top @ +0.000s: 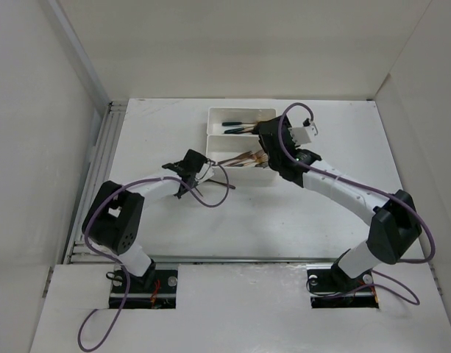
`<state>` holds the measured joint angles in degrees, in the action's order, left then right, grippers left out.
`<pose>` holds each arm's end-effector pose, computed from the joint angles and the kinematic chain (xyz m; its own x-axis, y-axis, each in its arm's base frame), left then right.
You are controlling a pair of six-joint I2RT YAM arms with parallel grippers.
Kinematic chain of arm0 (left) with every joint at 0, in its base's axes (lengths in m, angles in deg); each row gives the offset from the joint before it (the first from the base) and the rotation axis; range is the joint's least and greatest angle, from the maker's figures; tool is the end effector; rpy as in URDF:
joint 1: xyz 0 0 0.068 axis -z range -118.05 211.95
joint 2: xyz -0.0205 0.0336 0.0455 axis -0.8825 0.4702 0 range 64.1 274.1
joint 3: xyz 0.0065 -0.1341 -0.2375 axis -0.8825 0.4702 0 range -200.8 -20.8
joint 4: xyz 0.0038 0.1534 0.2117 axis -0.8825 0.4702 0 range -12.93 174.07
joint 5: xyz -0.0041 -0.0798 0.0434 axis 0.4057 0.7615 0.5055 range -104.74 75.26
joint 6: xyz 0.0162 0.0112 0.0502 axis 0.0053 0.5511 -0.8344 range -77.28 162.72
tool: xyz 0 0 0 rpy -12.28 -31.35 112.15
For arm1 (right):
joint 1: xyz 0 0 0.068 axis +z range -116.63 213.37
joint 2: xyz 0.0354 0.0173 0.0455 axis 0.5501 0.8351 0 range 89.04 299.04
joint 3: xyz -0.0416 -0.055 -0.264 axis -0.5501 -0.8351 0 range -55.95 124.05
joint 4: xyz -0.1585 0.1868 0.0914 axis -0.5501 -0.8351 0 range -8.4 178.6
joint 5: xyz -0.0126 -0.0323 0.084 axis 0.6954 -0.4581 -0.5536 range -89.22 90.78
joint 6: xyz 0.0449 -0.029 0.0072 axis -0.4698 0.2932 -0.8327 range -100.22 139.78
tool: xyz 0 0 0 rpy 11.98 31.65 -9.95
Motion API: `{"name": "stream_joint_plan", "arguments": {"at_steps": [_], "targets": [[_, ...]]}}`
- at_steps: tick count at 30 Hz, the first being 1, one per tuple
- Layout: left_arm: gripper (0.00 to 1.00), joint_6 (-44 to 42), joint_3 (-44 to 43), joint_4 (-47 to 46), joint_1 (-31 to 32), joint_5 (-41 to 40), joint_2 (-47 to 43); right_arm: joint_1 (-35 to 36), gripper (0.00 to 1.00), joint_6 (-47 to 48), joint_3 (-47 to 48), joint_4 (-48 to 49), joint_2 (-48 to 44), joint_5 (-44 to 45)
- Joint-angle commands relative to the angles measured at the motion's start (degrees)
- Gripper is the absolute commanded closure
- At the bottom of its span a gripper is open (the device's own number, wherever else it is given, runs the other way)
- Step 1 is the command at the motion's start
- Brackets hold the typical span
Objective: Sort the eating utensils into containers
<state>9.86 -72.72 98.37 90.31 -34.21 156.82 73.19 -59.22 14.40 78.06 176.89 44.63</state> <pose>0.2763 -0.1356 0.1674 -0.4848 0.8430 -0.2331 0.6829 0.5314 0.5013 0.2845 0.2051 0.3140 -0.0611 0.8706 -0.4882 0.3560 0.4759 0.8042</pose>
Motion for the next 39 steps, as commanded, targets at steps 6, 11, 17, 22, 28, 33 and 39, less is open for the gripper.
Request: {"name": "stream_joint_plan", "arguments": {"at_steps": [6,11,17,22,28,33,39], "targets": [[1.00,-21.1,2.1,-15.4,0.1,-15.1,-9.7,-1.1,0.30,11.1,3.0,8.1,1.3,1.8],[1.00,-25.3,4.7,-17.8,0.6,-12.7,-16.1,-3.1,0.30,14.3,5.1,9.2,2.5,0.5],[1.00,-25.1,-0.1,-16.6,1.3,-5.3,-19.6,-5.9,0.30,15.0,5.2,11.0,3.7,-2.2],[1.00,-20.2,-4.5,-13.7,1.9,-2.0,-19.7,-7.6,0.30,15.0,4.5,11.0,4.3,-3.3],[1.00,-18.9,-12.8,-11.9,4.1,7.4,-15.2,-9.3,0.30,18.3,1.4,14.0,0.8,-3.3],[1.00,-25.0,-15.5,-16.3,8.4,12.9,-8.0,-15.9,0.30,27.0,-3.5,19.9,-5.7,-9.2],[1.00,-26.6,-28.3,-17.8,10.4,19.7,4.9,-20.7,0.30,40.2,-4.3,22.0,-11.5,-12.0]]}}
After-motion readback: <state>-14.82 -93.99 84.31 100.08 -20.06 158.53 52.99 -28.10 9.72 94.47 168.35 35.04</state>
